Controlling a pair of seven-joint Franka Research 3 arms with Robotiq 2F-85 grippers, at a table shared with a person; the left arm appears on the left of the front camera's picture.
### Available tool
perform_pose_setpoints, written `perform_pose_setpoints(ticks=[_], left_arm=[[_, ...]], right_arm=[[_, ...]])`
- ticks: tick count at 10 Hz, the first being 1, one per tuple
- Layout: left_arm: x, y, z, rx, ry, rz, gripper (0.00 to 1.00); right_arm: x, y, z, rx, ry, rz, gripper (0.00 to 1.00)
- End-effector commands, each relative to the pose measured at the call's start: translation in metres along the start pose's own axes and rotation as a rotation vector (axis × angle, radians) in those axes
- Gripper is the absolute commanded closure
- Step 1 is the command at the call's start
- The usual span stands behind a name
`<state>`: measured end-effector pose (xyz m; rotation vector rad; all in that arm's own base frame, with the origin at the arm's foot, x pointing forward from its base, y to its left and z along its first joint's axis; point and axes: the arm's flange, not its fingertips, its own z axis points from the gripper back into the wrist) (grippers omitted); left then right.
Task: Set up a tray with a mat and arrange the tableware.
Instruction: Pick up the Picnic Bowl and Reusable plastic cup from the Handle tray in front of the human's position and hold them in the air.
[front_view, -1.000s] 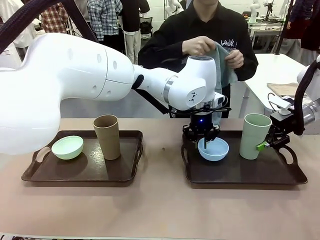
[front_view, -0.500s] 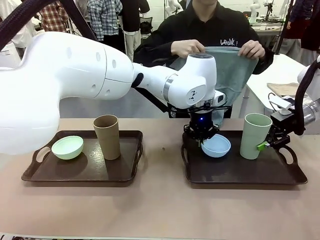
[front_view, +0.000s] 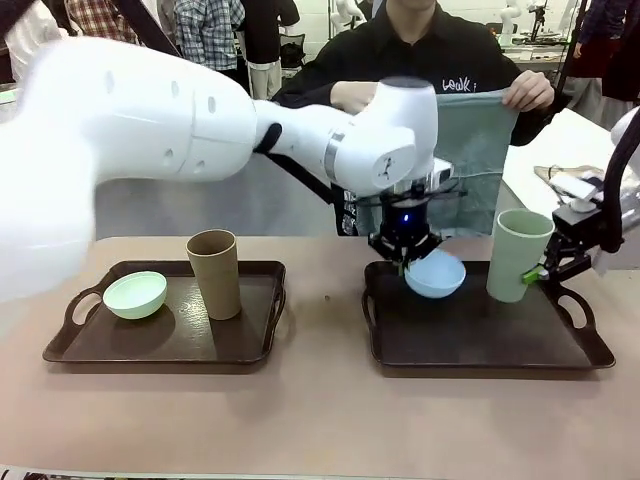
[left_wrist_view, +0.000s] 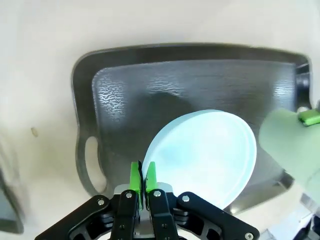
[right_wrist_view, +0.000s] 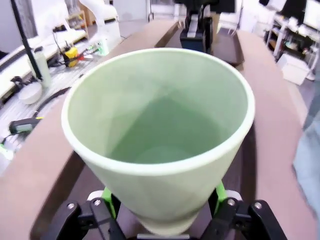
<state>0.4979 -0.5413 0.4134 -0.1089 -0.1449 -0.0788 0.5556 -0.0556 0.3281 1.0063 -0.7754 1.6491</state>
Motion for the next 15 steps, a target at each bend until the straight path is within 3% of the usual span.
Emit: perform_pose_setpoints(ticks=[1, 4, 6, 9, 10, 15], left_arm=[[-0.022, -0.006, 0.059, 0.005, -0.104, 0.021, 0.98], [-0.043, -0.019, 0.131, -0.011, -0.215, 0.016, 0.98], [-0.049, -0.015, 0.150, -0.006, -0.251, 0.033, 0.98], [-0.044, -0.002, 0.141, 0.007, -0.232, 0.099, 0.98], [-0.042, -0.013, 0.153, -0.020, -0.220, 0.029, 0.98], [-0.042, -0.013, 0.153, -0.020, -0.220, 0.029, 0.98]], right_arm=[[0.061, 0.023, -0.003, -0.038, 0.017, 0.061, 0.78], [0.127, 0.039, -0.004, -0.058, 0.065, 0.146, 0.78], [0.154, 0.056, 0.002, -0.089, 0.066, 0.161, 0.78], [0.143, 0.058, 0.025, -0.177, -0.003, 0.100, 0.78], [0.156, 0.060, 0.020, -0.095, 0.053, 0.163, 0.78], [0.156, 0.060, 0.020, -0.095, 0.053, 0.163, 0.78]])
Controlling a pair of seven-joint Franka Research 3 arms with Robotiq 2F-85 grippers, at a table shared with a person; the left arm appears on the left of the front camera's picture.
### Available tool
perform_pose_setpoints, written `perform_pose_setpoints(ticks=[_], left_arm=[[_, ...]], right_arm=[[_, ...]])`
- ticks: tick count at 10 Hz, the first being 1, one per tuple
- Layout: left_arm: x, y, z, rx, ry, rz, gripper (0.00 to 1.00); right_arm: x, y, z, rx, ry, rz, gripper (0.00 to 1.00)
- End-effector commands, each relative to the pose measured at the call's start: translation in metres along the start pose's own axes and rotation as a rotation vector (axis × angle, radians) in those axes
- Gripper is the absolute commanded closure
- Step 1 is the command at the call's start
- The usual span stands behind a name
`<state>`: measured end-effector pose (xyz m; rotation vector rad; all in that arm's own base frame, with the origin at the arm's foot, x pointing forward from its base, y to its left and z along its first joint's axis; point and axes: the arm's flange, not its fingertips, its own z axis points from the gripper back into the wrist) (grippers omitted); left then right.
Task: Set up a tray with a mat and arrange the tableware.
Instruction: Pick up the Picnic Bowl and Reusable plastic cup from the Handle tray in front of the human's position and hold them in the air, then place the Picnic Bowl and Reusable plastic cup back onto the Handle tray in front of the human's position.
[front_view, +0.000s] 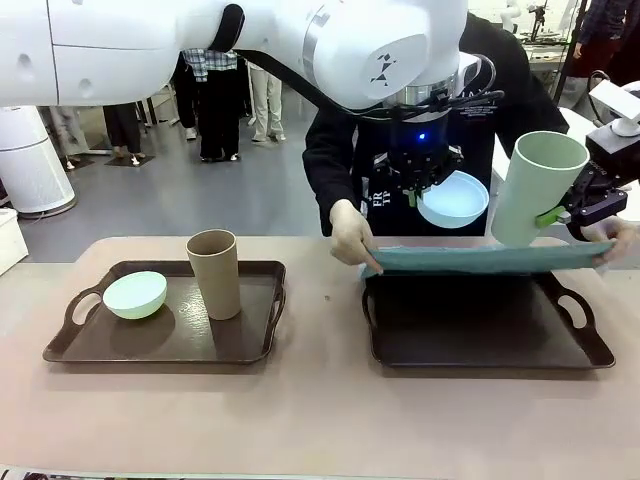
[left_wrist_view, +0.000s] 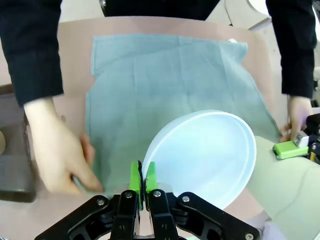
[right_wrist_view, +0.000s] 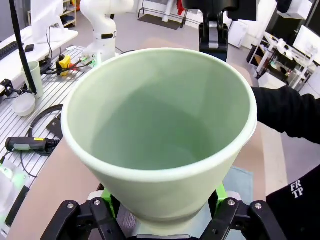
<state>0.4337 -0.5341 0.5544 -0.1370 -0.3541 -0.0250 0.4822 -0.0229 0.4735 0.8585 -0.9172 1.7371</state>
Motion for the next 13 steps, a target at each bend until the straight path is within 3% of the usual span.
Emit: perform_pose_setpoints(ticks=[1, 13], left_arm=[[0.0023, -0.0003, 0.0044, -0.005, -0.007, -0.014, 0.98], [0.0023, -0.0003, 0.0044, -0.005, -0.007, -0.014, 0.98]], right_arm=[[0.0022, 0.0005, 0.0012, 0.006, 0.011, 0.011, 0.78], [0.0022, 0.0005, 0.0012, 0.006, 0.011, 0.011, 0.78]])
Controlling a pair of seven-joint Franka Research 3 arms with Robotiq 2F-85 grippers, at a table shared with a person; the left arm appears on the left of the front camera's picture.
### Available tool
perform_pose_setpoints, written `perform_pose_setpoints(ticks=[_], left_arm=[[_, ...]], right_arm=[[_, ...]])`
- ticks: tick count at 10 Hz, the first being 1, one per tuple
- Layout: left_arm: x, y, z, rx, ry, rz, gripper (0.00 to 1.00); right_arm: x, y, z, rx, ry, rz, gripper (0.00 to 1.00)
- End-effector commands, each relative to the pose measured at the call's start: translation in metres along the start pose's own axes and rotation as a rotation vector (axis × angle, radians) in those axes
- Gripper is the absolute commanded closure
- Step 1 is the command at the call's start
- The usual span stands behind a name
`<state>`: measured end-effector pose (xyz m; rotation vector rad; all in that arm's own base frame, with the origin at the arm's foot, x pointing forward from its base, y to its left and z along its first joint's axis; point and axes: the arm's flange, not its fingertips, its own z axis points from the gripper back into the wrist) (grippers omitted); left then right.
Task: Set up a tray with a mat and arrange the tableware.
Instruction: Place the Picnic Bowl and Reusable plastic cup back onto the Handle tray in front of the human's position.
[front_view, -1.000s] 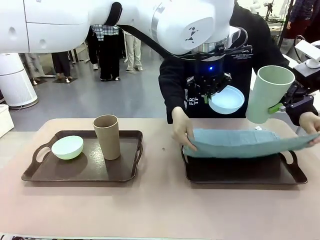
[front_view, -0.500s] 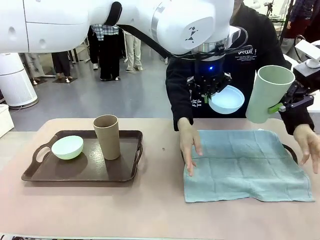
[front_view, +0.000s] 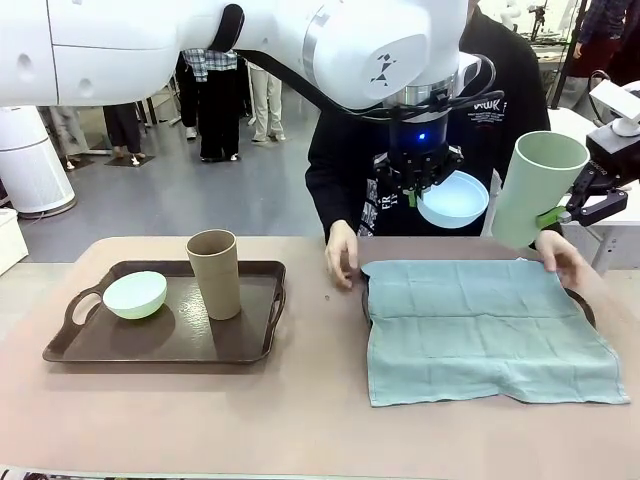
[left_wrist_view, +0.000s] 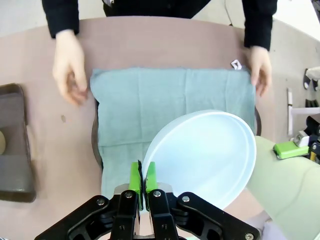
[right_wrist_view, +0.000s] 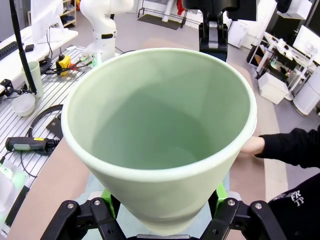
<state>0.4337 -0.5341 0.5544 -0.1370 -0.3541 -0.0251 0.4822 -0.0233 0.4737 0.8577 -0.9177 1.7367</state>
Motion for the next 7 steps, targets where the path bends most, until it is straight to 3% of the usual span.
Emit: perform_pose_setpoints(ticks=[1, 7], left_arm=[[0.0023, -0.0003, 0.0044, -0.005, -0.007, -0.014, 0.98], [0.0023, -0.0003, 0.0044, -0.005, -0.007, -0.014, 0.98]], right_arm=[[0.0022, 0.0004, 0.0007, 0.007, 0.011, 0.011, 0.78], [0.0022, 0.0004, 0.0007, 0.007, 0.011, 0.011, 0.78]])
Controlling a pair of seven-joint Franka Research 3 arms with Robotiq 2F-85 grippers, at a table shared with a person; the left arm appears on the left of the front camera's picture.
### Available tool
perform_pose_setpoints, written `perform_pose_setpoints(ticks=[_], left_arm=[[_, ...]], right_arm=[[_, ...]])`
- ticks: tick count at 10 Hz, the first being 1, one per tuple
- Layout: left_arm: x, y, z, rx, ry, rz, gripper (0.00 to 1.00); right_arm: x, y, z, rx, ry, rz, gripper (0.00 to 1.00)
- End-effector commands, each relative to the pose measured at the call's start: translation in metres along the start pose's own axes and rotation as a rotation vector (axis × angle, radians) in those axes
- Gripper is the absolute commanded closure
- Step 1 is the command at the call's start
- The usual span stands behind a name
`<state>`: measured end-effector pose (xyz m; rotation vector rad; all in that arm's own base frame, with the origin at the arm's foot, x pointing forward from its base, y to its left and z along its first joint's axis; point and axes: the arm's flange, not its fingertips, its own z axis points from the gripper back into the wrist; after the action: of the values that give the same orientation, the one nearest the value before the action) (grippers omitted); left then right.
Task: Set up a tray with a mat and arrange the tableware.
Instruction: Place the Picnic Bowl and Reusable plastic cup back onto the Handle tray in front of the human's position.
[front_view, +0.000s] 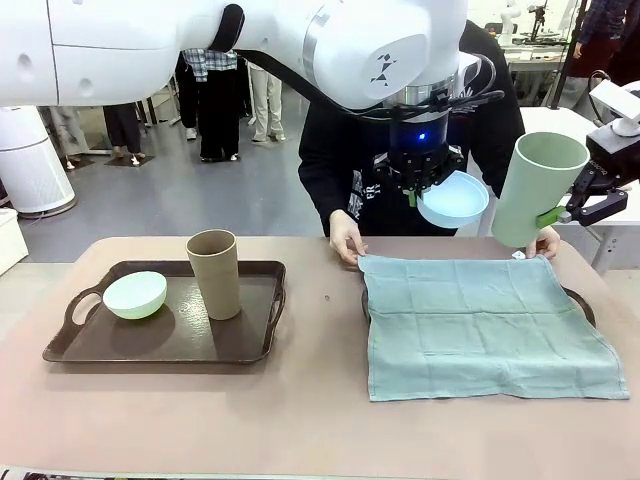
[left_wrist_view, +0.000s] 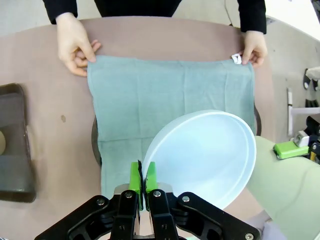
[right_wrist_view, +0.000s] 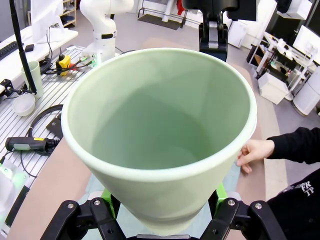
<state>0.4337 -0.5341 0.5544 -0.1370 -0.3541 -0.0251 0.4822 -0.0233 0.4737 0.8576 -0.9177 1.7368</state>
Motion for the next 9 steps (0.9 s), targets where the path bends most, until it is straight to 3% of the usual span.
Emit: perform_pose_setpoints(ticks=[1, 7, 8, 9], left_arm=[[0.002, 0.000, 0.004, -0.005, -0.007, -0.014, 0.98], [0.002, 0.000, 0.004, -0.005, -0.007, -0.014, 0.98], [0.000, 0.000, 0.000, 0.000, 0.000, 0.000, 0.96], [0.004, 0.010, -0.011, -0.044, 0.046, -0.046, 0.96]], right_arm=[[0.002, 0.000, 0.001, 0.007, 0.011, 0.011, 0.78], [0.002, 0.000, 0.001, 0.007, 0.011, 0.011, 0.78], [0.000, 0.000, 0.000, 0.000, 0.000, 0.000, 0.18], [-0.017, 0.000, 0.005, 0.026, -0.020, -0.018, 0.18]])
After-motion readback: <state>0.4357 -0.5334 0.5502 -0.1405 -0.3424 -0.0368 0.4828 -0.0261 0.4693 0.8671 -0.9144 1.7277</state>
